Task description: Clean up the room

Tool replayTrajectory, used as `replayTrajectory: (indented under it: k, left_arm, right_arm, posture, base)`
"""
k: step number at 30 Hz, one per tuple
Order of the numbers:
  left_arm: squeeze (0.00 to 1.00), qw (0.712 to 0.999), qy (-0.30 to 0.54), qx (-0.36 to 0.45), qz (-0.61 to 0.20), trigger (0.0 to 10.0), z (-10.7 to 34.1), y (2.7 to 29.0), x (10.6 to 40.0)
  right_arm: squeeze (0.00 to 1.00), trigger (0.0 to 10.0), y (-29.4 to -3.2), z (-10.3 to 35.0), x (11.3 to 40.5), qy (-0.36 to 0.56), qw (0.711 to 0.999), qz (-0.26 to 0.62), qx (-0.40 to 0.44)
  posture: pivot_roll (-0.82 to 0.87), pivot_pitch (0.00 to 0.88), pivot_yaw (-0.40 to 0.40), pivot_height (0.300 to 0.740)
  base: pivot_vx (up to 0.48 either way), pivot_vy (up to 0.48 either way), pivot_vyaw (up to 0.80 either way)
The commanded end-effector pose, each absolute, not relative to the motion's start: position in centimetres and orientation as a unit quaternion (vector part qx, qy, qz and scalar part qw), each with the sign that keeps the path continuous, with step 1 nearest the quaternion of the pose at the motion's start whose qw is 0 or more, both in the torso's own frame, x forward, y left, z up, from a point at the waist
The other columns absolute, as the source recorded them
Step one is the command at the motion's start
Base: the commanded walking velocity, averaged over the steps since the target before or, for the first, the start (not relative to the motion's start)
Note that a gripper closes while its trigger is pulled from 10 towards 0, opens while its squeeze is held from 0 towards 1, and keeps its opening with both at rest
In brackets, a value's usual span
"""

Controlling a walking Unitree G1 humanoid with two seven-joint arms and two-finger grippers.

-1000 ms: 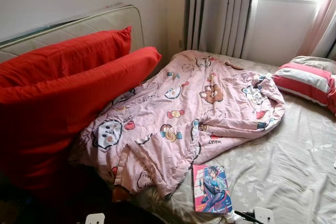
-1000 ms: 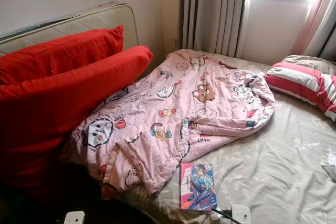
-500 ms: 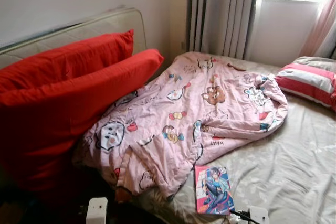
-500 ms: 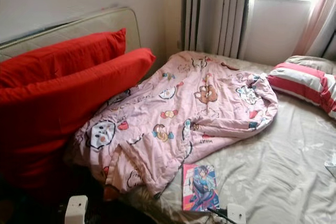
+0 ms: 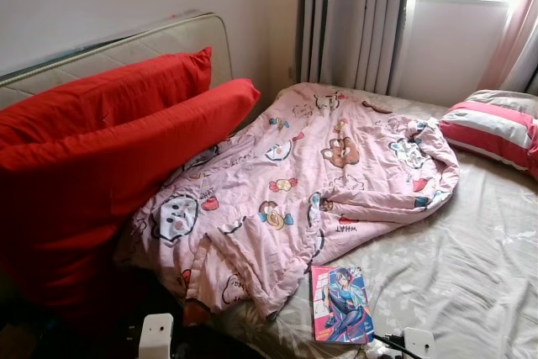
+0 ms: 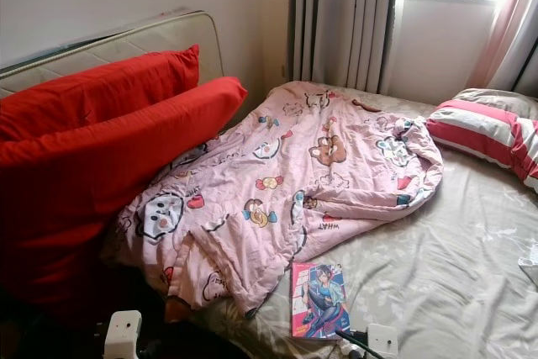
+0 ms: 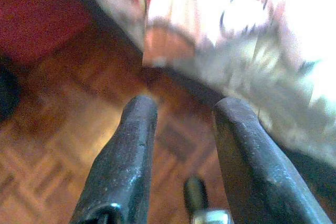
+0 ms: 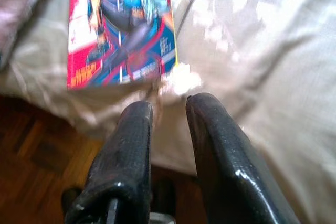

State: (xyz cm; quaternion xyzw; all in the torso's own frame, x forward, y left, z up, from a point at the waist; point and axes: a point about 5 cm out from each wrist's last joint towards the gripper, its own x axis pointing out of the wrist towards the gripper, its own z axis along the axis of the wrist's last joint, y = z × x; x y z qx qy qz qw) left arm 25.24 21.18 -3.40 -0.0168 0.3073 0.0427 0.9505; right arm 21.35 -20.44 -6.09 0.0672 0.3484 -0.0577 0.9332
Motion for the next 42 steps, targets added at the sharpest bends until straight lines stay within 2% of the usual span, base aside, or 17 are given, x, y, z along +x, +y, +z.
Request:
replayTrajectory:
  k: [1,9,11,15,21,22,23,25,42]
  left_arm:
    - [0.0,0.957,0.285,-0.026,0.049,10.0,-2.8,21.3,25.8]
    - [0.0,0.983,0.179,-0.017,0.037,10.0,-0.1,20.9,28.1]
    - [0.0,0.984,0.175,-0.017,0.037,10.0,0.0,20.8,28.2]
    - [0.0,0.996,0.086,-0.004,0.028,10.0,2.5,20.5,29.6]
    - [0.0,0.999,0.031,0.006,0.014,10.0,3.8,19.5,30.0]
    - [0.0,1.0,0.024,0.005,0.011,10.0,3.9,19.3,30.1]
    - [0.0,1.0,0.019,0.006,0.005,10.0,4.0,19.0,30.1]
    - [0.0,1.0,0.019,0.008,-0.001,10.0,4.0,18.5,30.2]
    - [0.0,1.0,0.005,0.005,0.005,10.0,4.5,18.4,30.4]
  right_arm:
    - [0.0,10.0,-20.3,-5.9,21.4,0.334,0.938,-0.058,0.066]
    - [0.0,10.0,-20.5,-5.0,21.9,0.272,0.959,-0.057,0.059]
    - [0.0,10.0,-20.5,-5.0,21.9,0.27,0.959,-0.058,0.062]
    - [0.0,10.0,-20.4,-4.6,22.0,0.241,0.966,-0.055,0.072]
    - [0.0,10.0,-20.5,-4.3,22.1,0.222,0.971,-0.053,0.071]
    - [0.0,10.0,-20.3,-2.9,24.0,0.183,0.98,-0.046,0.058]
    - [0.0,10.0,-20.0,0.6,27.5,0.099,0.994,-0.032,0.016]
    - [0.0,10.0,-18.8,5.0,30.8,-0.008,0.999,-0.022,0.027]
    - [0.0,10.0,-19.2,4.7,30.5,-0.004,0.999,-0.026,0.029]
  posture:
    - [-0.08,0.001,0.031,0.74]
    - [-0.09,0.0,0.028,0.74]
    - [-0.09,0.0,0.028,0.74]
    - [-0.1,0.0,0.027,0.74]
    - [-0.1,0.0,0.024,0.74]
    - [-0.1,0.0,0.023,0.74]
    - [-0.09,0.0,0.023,0.74]
    - [-0.1,0.0,0.023,0.74]
    - [-0.09,0.017,0.016,0.74]
  base:
    - [0.0,0.0,0.0]
    - [0.0,0.0,0.0]
    - [0.0,0.0,0.0]
    - [0.0,0.0,0.0]
    - [0.0,0.0,0.0]
    - [0.0,0.0,0.0]
    - [0.0,0.0,0.0]
    - [0.0,0.0,0.0]
    - [0.0,0.0,0.0]
